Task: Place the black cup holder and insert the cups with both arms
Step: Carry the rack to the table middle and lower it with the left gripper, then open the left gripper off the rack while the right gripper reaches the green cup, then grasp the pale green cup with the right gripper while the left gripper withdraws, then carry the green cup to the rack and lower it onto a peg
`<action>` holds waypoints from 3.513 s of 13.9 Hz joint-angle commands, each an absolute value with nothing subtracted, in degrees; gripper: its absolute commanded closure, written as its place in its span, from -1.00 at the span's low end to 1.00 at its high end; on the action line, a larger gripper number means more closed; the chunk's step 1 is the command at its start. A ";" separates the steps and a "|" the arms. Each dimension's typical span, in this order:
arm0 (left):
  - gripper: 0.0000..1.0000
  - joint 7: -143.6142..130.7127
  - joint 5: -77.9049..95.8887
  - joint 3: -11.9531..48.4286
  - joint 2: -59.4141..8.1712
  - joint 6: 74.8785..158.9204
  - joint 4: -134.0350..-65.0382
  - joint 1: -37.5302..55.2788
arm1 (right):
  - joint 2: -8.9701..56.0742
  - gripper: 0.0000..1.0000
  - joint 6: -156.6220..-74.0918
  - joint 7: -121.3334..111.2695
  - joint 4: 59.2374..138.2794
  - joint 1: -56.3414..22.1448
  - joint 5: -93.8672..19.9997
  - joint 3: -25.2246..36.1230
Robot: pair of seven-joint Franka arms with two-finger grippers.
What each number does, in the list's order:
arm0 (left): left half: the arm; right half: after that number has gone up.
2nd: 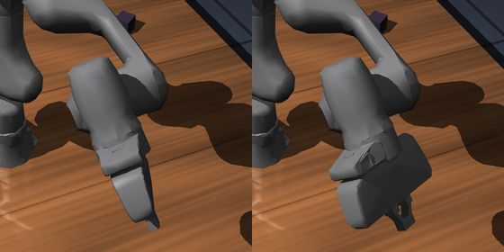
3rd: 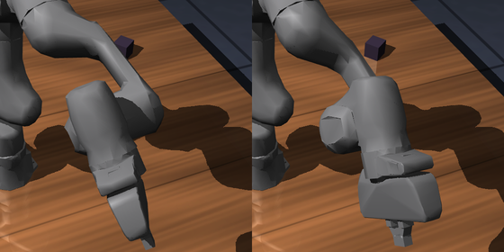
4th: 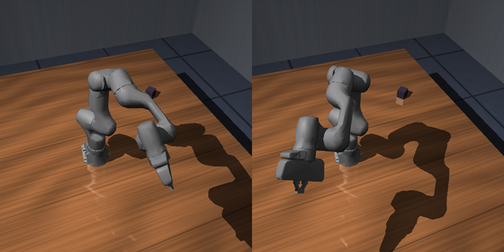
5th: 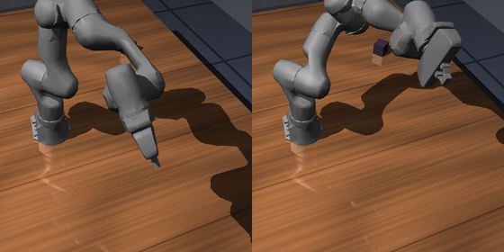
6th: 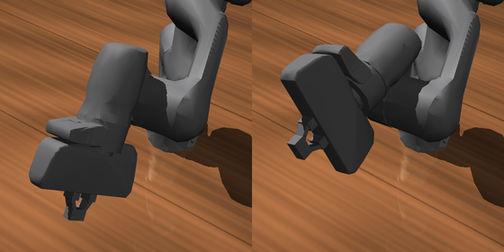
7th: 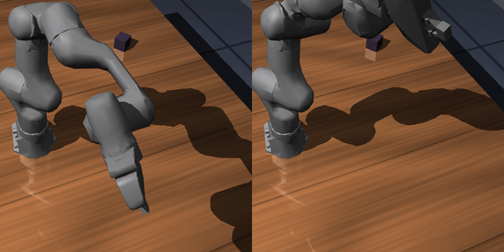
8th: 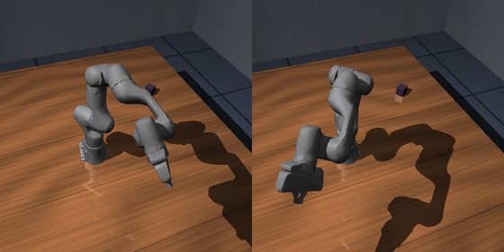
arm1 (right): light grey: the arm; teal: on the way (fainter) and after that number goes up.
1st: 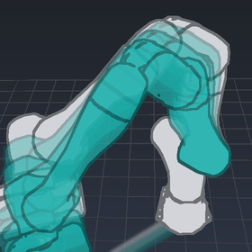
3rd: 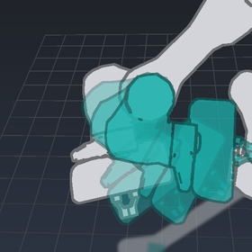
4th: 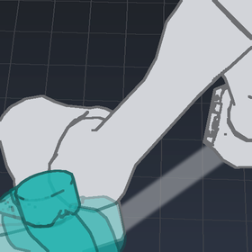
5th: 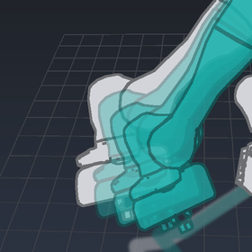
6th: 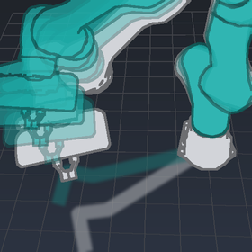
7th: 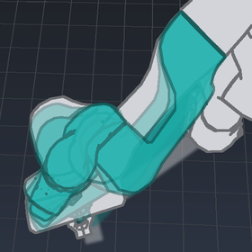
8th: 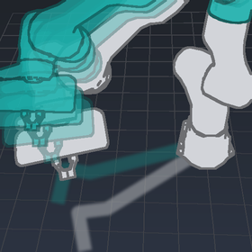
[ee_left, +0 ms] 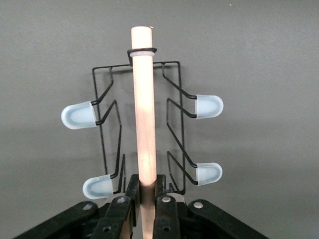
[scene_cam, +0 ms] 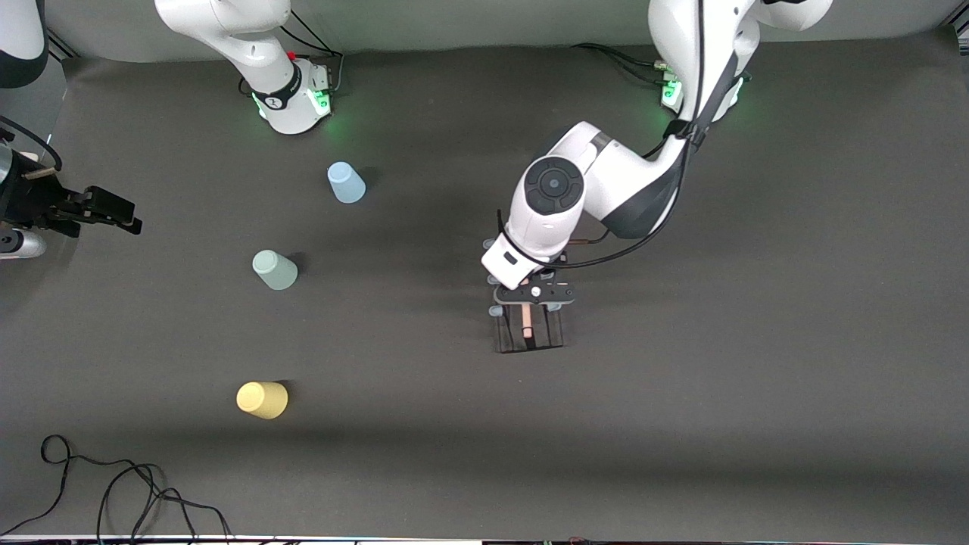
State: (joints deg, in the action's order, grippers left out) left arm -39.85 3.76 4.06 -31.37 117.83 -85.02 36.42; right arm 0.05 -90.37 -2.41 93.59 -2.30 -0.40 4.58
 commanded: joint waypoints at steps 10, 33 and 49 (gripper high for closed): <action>0.98 -42.89 3.43 2.90 -32.17 120.23 -83.94 39.99 | -17.84 -1.00 -100.46 -1.58 120.40 -8.53 -0.26 5.10; -0.91 -26.30 -3.24 2.37 -18.92 99.58 -84.00 22.70 | 5.29 0.44 -148.21 -1.58 144.23 -8.44 1.05 6.59; -0.99 -0.35 0.18 2.37 5.97 91.67 -101.51 -5.36 | -2.57 0.45 -94.22 50.98 104.00 -29.67 -2.97 5.80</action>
State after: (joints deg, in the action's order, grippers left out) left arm -0.43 0.29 2.30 2.75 92.50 -99.29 -5.56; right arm -7.57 -94.85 37.81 109.08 -23.01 -0.76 5.47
